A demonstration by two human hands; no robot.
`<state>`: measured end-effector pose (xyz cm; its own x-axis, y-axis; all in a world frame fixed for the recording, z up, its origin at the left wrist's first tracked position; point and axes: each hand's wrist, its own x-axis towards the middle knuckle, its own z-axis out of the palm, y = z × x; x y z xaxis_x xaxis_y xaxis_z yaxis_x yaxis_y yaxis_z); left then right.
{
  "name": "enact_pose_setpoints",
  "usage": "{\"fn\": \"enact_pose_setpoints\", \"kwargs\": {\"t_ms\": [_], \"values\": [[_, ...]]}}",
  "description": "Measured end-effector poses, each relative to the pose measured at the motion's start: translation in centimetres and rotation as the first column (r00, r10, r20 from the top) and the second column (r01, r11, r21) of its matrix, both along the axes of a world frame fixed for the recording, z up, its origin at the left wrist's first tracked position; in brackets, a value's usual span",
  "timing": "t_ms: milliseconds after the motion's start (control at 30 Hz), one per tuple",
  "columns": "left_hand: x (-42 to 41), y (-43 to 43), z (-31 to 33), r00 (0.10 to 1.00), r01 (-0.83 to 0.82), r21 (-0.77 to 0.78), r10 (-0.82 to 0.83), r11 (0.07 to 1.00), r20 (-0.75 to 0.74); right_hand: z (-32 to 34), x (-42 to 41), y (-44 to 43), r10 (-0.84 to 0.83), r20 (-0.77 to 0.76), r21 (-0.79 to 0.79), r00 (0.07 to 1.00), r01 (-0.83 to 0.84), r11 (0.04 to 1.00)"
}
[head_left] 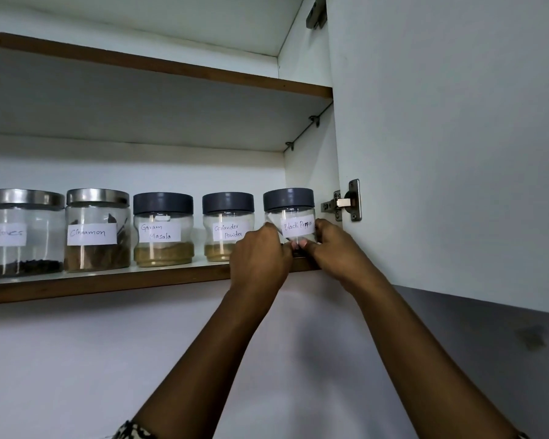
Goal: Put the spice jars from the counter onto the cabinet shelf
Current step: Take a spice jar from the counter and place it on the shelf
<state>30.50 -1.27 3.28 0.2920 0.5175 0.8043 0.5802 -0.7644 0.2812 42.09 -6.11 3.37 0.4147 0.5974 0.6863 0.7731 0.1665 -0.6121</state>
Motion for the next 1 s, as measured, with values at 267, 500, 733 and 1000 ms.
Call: {"fn": "enact_pose_setpoints", "kwargs": {"t_ms": [267, 500, 733, 1000], "values": [[0.5, 0.2, 0.2, 0.995, -0.1, -0.029, 0.1, 0.995, 0.002, 0.9, 1.0, 0.9, -0.066, 0.046, -0.069, 0.997, 0.069, 0.995], [0.9, -0.1, 0.7, 0.988, -0.153, -0.058, 0.152, 0.987, -0.021, 1.5, 1.3, 1.4, -0.046, 0.02, -0.119, 0.999, 0.048, 0.992], [1.0, -0.2, 0.5, 0.981, -0.187, -0.037, 0.185, 0.982, -0.057, 1.4, 1.3, 1.8, -0.075, 0.02, -0.121, 0.997, 0.077, 0.99], [0.7, -0.6, 0.6, 0.984, -0.16, -0.036, 0.156, 0.986, -0.086, 1.9, 0.9, 1.1, -0.05, -0.039, -0.185, 0.998, 0.042, 0.982]]}}
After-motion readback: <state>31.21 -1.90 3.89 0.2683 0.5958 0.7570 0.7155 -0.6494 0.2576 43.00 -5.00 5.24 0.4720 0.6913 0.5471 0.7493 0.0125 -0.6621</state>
